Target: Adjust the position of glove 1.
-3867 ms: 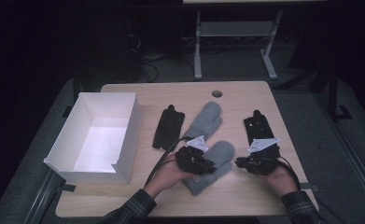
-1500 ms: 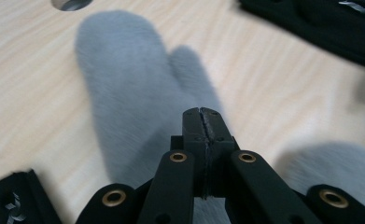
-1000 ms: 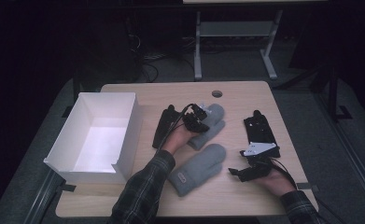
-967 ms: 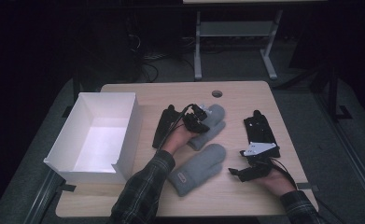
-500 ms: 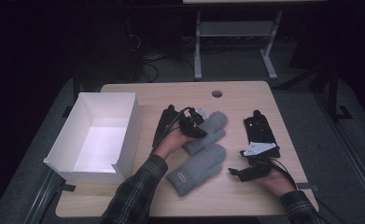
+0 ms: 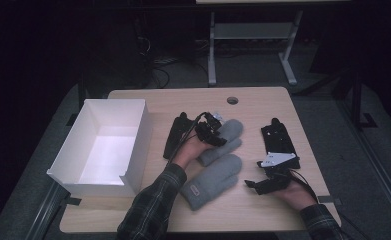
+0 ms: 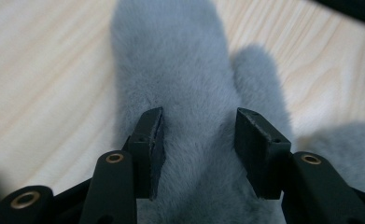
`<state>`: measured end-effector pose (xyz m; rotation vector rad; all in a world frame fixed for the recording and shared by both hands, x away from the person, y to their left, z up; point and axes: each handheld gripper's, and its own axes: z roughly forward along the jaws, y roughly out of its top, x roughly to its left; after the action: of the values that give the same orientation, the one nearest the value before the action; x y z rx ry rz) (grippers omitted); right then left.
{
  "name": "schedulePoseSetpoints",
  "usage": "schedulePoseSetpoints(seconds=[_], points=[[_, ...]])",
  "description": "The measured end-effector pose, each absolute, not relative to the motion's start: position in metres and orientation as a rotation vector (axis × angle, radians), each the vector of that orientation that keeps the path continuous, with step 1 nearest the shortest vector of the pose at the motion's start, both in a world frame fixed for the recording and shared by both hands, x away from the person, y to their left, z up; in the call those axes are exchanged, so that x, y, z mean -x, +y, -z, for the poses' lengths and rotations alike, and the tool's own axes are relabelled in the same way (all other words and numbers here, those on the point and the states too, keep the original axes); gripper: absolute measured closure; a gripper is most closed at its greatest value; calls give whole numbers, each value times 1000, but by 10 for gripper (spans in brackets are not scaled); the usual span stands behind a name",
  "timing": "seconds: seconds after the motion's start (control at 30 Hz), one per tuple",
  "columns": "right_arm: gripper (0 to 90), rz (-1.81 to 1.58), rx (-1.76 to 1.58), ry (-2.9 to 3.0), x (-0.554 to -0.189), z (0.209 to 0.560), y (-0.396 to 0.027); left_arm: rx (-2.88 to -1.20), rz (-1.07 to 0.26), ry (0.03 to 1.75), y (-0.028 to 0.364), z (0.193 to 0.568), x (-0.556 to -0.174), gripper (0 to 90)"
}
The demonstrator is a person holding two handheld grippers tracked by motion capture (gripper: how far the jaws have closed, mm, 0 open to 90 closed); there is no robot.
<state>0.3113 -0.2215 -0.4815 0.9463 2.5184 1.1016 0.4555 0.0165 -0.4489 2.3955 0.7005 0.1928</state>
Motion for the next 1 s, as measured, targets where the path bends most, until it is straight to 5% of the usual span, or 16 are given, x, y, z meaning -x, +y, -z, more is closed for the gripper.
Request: schedulePoseSetpoints(seconds=[0.13, 0.33, 1.0], points=[[139, -1102, -947, 2518, -311, 482, -222, -2391, -181, 705, 17, 454, -458, 591], [138, -1101, -947, 2517, -311, 482, -221, -2393, -150, 704, 20, 451, -459, 816], [138, -1104, -944, 2515, -311, 482, -221, -2281, -88, 686, 54, 392, -451, 866]])
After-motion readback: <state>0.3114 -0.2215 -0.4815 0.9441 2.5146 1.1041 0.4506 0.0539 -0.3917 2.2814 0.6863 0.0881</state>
